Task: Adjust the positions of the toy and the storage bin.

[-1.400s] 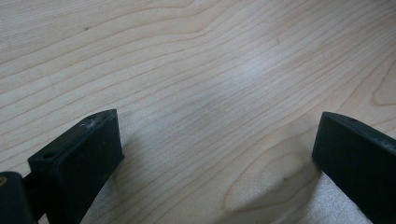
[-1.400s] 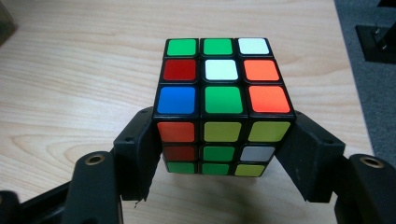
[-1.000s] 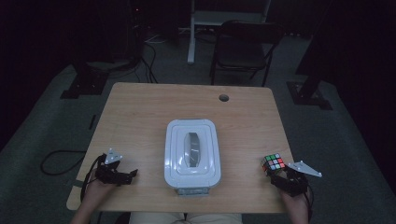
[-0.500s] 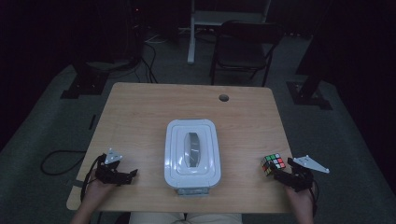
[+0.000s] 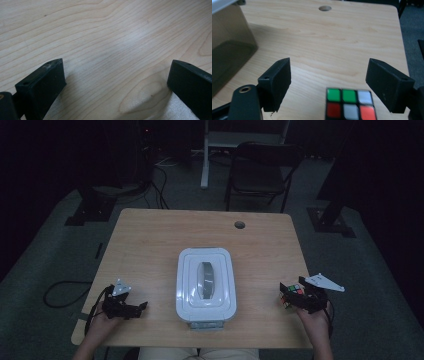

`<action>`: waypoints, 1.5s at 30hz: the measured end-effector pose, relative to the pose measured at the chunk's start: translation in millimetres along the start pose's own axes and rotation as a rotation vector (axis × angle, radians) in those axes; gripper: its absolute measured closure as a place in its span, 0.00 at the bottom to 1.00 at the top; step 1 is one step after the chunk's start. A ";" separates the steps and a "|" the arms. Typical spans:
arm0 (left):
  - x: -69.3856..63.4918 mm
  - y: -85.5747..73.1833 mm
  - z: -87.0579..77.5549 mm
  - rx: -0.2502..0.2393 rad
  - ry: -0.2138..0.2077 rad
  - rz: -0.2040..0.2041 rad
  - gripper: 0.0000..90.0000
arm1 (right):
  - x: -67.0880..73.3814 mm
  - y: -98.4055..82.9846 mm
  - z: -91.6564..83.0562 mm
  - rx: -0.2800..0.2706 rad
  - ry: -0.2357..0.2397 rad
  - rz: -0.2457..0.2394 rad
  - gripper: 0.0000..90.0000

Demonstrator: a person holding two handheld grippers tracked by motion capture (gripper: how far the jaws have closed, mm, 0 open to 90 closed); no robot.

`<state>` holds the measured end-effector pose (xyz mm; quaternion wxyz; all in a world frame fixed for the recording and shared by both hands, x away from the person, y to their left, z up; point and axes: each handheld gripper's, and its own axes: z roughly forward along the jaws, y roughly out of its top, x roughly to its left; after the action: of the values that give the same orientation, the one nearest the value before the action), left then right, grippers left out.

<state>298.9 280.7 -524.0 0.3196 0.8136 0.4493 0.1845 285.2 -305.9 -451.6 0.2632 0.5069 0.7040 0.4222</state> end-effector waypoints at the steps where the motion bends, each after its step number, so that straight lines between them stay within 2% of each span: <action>1: -0.2 0.0 -0.1 0.000 -0.005 0.007 0.02 | 2.2 2.0 1.6 -0.001 0.011 -0.006 0.22; 4: -0.7 0.0 -0.1 0.001 -0.011 0.012 0.02 | 9.2 7.3 6.9 -0.006 0.040 -0.019 0.19; 6: -1.1 0.1 0.0 0.001 -0.007 0.010 0.02 | 13.7 10.1 11.4 0.003 0.083 -0.028 0.14; 10: -1.5 0.3 0.2 0.001 -0.004 0.006 0.02 | 26.0 14.9 19.9 0.012 0.088 -0.069 0.15; 12: -1.6 0.4 0.3 0.001 -0.003 0.005 0.02 | 26.0 14.9 19.9 0.012 0.088 -0.069 0.15; 14: -1.9 0.5 0.5 0.000 -0.001 0.002 0.02 | 36.0 19.5 26.6 0.015 0.106 -0.097 0.15; 20: -1.4 0.6 0.6 -0.001 -0.008 0.009 0.02 | 45.1 21.6 36.8 0.009 0.124 -0.108 0.15; 25: -1.3 0.7 0.7 -0.001 -0.011 0.012 0.02 | 48.8 19.3 45.4 0.019 0.117 -0.123 0.16; 28: -1.2 0.8 0.8 -0.002 -0.013 0.015 0.02 | 50.7 15.5 51.6 0.020 0.133 -0.107 0.16; 36: -1.1 0.9 1.0 -0.002 -0.014 0.017 0.02 | 62.8 7.8 65.3 0.017 0.150 -0.114 0.15; 43: -1.3 0.0 0.0 0.000 -0.014 0.018 0.02 | 74.5 -4.6 87.5 0.075 0.180 -0.124 0.16; 45: -1.3 -0.6 -0.5 -0.001 -0.015 0.019 0.02 | 77.5 -8.1 93.1 0.095 0.169 -0.143 0.16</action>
<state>297.6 280.0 -524.0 0.3216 0.8191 0.4389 0.1816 328.6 -203.8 -501.1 0.2080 0.4298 0.7773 0.4097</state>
